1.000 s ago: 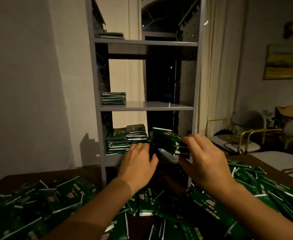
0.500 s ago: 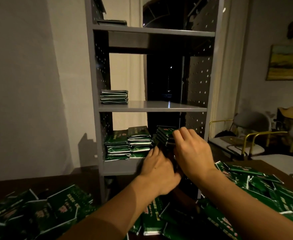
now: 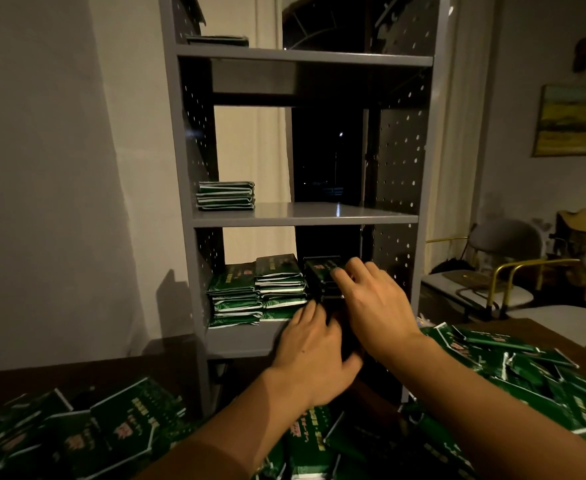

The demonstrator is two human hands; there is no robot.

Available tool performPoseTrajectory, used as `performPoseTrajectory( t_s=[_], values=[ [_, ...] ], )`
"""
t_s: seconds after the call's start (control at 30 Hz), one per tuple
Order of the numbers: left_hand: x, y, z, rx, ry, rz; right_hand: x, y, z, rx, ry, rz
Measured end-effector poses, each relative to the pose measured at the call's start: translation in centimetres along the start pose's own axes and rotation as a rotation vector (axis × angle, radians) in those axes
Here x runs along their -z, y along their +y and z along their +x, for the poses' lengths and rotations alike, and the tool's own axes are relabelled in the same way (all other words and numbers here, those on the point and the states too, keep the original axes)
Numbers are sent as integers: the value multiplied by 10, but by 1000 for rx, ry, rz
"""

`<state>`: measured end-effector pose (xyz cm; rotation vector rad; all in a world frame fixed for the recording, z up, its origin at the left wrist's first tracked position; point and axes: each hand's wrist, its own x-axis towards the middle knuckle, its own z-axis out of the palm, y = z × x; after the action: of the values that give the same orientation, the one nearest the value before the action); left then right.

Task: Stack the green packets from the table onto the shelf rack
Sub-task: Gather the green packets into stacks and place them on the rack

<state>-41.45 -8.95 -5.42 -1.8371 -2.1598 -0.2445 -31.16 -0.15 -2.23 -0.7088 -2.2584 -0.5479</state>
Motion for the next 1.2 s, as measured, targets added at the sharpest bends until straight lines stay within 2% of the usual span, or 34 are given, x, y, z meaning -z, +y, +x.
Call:
performPoseTrajectory(
  t_s=[0.1, 0.27, 0.37, 0.83, 1.03, 1.2],
  values=[
    [5, 1, -2, 2, -13, -7, 13, 0, -15, 1, 36, 94],
    [4, 2, -3, -38, -20, -26, 10, 1, -38, -37, -99, 344],
    [2, 2, -3, -45, -9, 3, -1, 4, -27, -79, -89, 462],
    [5, 5, -3, -51, -24, 38, -15, -3, 2, -153, -132, 462],
    [11, 8, -18, -60, 7, 60, 5, -2, -15, -161, -99, 467],
    [28, 8, -49, -65, 5, 47, 41, 3, -44, -153, -193, 486]
  ],
)
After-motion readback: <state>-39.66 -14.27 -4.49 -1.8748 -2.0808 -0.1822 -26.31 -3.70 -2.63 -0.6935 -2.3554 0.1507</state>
